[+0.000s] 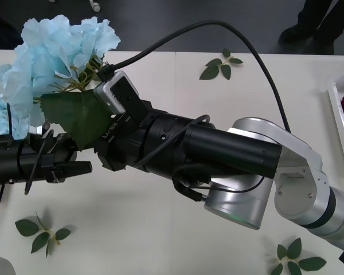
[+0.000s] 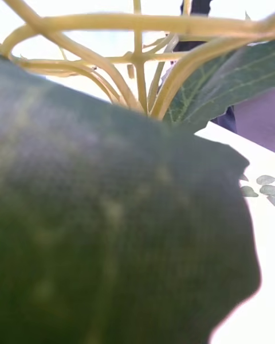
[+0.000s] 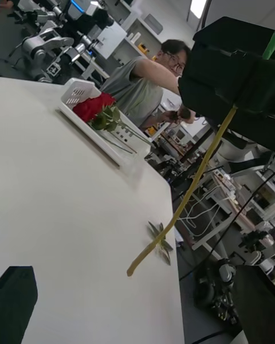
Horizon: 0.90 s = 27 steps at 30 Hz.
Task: Put the red flowers into the right box and the blue flowers into the left box
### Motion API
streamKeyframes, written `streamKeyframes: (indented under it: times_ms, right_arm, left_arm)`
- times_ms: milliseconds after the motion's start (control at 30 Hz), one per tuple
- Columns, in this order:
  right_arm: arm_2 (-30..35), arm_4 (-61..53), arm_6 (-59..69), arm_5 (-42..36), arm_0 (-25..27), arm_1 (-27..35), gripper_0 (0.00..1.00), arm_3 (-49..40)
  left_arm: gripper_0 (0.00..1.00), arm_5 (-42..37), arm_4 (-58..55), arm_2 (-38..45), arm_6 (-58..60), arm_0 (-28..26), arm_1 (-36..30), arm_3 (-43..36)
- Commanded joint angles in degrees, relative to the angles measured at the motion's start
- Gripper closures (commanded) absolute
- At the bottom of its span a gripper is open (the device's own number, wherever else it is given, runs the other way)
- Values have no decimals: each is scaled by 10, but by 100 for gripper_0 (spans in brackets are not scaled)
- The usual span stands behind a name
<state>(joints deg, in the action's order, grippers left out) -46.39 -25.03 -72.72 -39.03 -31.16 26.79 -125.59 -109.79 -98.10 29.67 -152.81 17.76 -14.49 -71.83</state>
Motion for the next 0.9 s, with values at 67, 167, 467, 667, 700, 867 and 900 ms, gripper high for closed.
streamKeyframes:
  times_ms: [67, 167, 467, 667, 700, 867, 900]
  right_arm:
    - [4, 2, 27, 3, -7, -7, 100, -7]
    - [4, 2, 27, 3, -7, -7, 100, -7]
    - [4, 2, 27, 3, -7, -7, 100, -7]
    - [4, 2, 27, 3, -7, -7, 100, -7]
    - [4, 2, 27, 3, -7, -7, 100, -7]
    - [4, 2, 27, 3, -7, -7, 100, -7]
    - [4, 2, 27, 3, -7, -7, 100, -7]
  left_arm:
    - [0, 7, 4, -29, -22, 13, 12, -11]
    - [0, 12, 5, -37, -22, 15, 21, -10]
    - [30, 32, 16, -50, -22, 22, 48, -10]
    - [86, 38, 13, -64, -22, 27, 48, -10]
    - [92, 38, 13, -66, -22, 28, 48, -11]
    - [100, 40, 12, -67, -22, 28, 48, -10]
    - [100, 40, 11, -67, -22, 28, 48, -10]
